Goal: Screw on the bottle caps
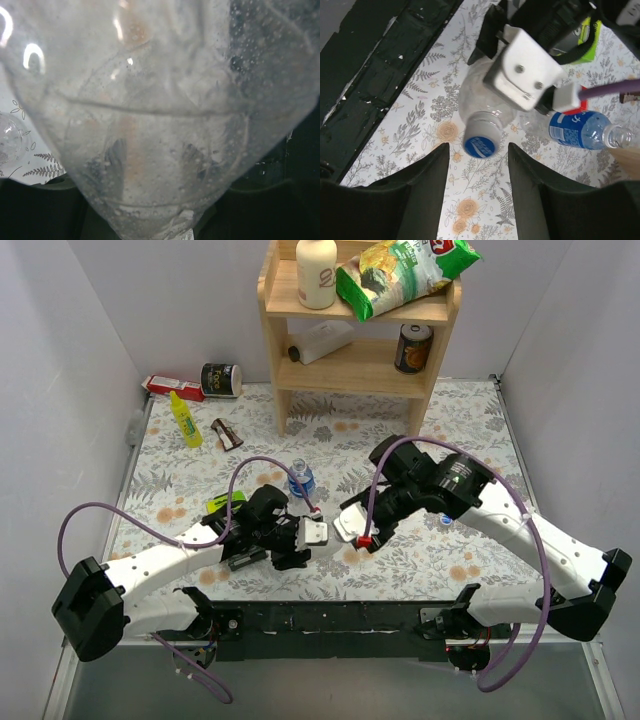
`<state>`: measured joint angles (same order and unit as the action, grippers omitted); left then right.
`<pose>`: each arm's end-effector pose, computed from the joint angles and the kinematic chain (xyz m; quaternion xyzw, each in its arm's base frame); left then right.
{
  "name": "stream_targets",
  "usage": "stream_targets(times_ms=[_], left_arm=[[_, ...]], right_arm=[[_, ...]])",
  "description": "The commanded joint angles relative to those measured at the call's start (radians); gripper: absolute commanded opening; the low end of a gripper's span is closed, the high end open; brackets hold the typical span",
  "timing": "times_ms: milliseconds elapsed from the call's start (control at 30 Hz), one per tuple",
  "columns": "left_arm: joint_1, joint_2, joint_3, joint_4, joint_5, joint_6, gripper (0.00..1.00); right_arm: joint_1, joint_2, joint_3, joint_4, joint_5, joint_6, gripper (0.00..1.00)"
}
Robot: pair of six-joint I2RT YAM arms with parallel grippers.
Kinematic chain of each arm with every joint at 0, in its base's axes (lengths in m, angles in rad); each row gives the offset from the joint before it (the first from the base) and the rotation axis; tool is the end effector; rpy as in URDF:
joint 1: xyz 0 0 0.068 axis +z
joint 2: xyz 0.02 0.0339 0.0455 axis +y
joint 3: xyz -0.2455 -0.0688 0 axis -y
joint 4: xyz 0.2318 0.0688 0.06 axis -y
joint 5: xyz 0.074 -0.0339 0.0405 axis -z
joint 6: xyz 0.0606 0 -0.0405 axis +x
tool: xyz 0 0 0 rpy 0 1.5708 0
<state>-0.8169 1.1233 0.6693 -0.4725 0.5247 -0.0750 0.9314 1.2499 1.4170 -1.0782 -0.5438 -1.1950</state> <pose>0.1314 -0.1843 0.1860 0.4086 0.8240 -0.3538 0.1698 0.1170 0.2099 0.3447 -0.8387 0.3670 0.2109 0.3427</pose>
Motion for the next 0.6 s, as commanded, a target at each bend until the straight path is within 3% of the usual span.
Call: stream_targets(times_ms=[0, 367, 567], left_arm=[[0.002, -0.002, 0.046, 0.024, 0.043, -0.043, 0.00], [0.002, 0.001, 0.059, 0.052, 0.069, -0.077, 0.00], [0.002, 0.003, 0.062, 0.069, 0.070, -0.080, 0.00]], right_arm=[[0.049, -0.058, -0.050, 0.009, 0.024, -0.075, 0.56], [0.064, -0.093, -0.111, 0.095, 0.077, -0.044, 0.52], [0.063, -0.098, -0.141, 0.123, 0.093, -0.040, 0.43]])
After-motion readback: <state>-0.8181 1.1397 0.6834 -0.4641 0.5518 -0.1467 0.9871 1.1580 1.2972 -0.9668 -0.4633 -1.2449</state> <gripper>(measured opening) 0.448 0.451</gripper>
